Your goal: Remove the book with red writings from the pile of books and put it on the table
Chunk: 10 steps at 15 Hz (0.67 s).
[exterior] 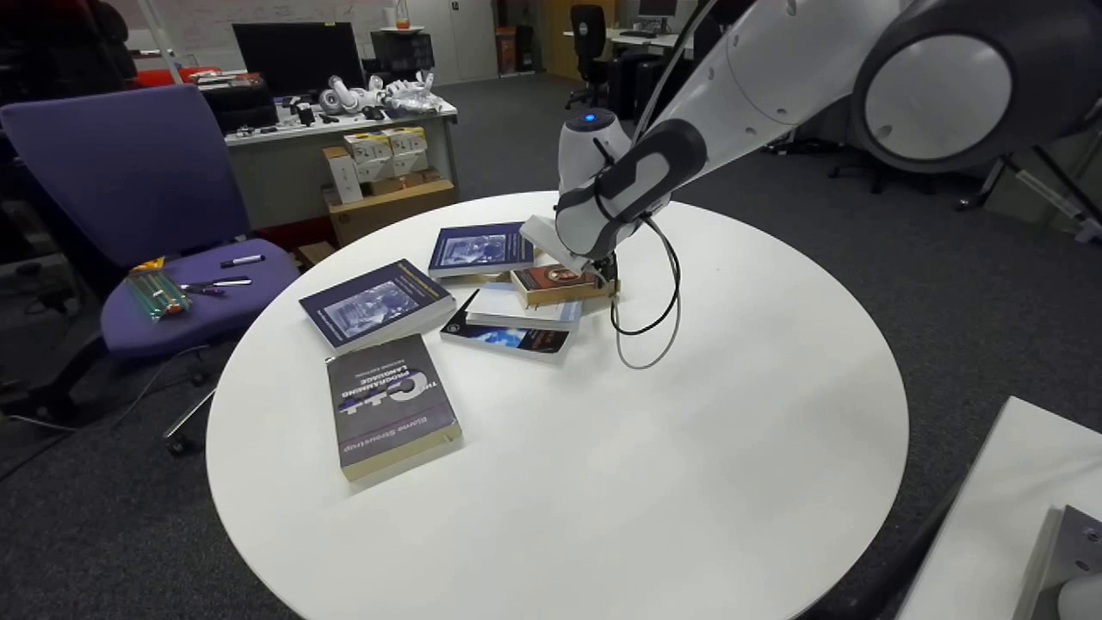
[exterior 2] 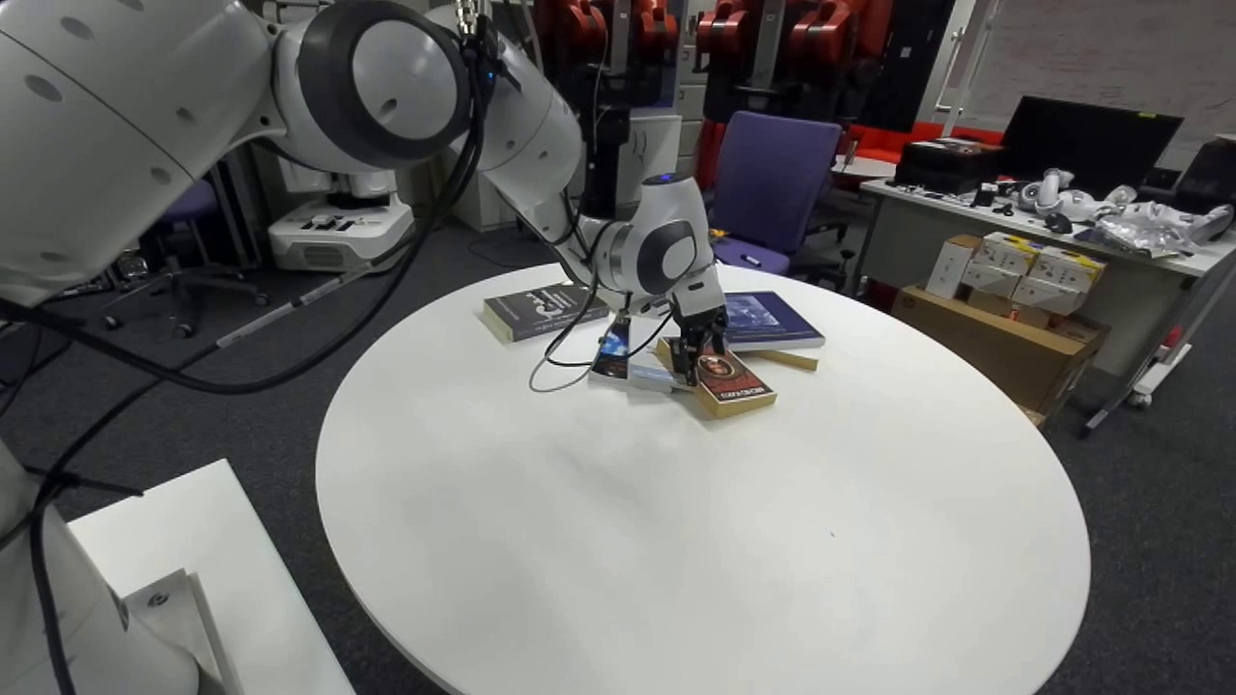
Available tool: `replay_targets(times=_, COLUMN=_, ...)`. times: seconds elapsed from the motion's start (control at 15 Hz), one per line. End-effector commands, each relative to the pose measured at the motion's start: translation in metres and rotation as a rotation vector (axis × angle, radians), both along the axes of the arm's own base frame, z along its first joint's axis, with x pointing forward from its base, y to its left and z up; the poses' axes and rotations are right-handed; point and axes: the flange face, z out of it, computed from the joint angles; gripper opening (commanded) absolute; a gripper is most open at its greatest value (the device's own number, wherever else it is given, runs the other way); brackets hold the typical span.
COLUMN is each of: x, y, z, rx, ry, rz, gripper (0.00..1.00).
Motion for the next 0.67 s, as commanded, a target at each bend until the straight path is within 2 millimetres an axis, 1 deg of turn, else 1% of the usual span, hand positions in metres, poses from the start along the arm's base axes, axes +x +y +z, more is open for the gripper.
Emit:
replay_targets(times=0.0, x=0.005, y=0.000, z=-0.004, rx=-0.067, ry=-0.060, rz=-0.012, gripper=1.00)
replay_targets(times=0.33, x=-0.001, y=0.004, z=-0.021, rx=-0.089, ry=-0.049, rz=-0.035, gripper=1.00)
replay_targets(times=0.6, x=-0.002, y=0.007, z=-0.026, rx=-0.075, ry=-0.030, rz=-0.053, gripper=1.00)
